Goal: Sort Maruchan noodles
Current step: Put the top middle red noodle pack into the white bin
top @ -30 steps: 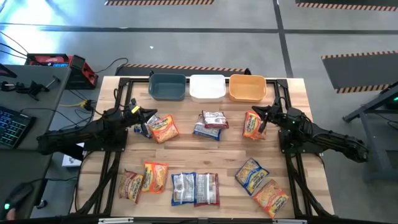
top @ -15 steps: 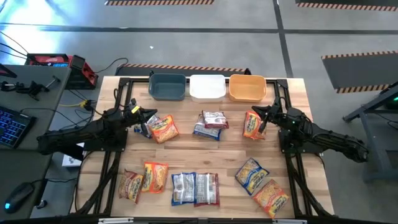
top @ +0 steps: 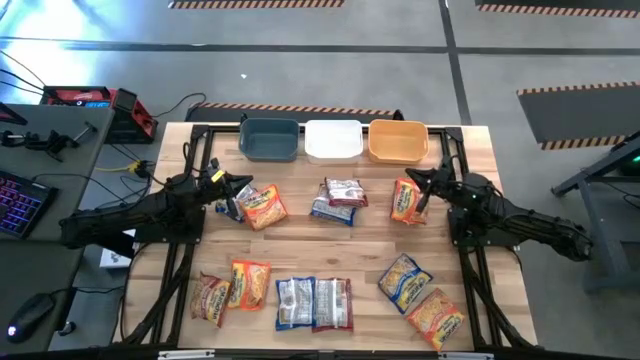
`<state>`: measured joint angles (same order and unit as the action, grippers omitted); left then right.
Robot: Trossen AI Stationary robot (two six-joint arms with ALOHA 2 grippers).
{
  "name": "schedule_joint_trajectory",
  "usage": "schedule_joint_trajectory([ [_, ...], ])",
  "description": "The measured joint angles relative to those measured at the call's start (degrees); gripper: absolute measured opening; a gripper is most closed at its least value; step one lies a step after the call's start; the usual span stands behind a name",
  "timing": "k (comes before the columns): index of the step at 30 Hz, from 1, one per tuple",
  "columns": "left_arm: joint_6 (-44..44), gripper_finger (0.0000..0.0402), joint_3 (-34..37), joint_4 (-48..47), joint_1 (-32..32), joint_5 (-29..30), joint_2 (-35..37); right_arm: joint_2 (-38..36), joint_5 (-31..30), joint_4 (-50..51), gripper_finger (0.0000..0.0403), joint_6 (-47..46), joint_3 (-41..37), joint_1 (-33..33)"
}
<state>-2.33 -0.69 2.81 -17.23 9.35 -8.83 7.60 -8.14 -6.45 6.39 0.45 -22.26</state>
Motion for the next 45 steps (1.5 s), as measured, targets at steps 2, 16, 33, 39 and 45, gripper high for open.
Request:
schedule_joint_trajectory([
  [2, 0.0, 0.0001, 0.0, 0.0, 0.0, 0.0, 0.0, 0.0, 2.9, -3.0, 0.0, 0.0, 0.0, 0.0],
  [16, 0.0, 0.0001, 0.0, 0.0, 0.0, 0.0, 0.0, 9.8, 15.3, -19.0, 0.0001, 5.7, 3.4, 5.4],
  [33, 0.0, 0.0001, 0.0, 0.0, 0.0, 0.0, 0.0, 57.8, -14.9, -18.1, 0.017, 2.3, 15.7, 21.6],
  [39, 0.0, 0.0001, 0.0, 0.0, 0.0, 0.0, 0.0, 73.0, -23.8, -16.8, 0.0287, 2.6, 26.6, 24.3],
  [45, 0.0, 0.0001, 0.0, 0.0, 0.0, 0.0, 0.0, 84.7, -23.8, -7.9, 0.0306, 2.5, 39.1, 24.3],
])
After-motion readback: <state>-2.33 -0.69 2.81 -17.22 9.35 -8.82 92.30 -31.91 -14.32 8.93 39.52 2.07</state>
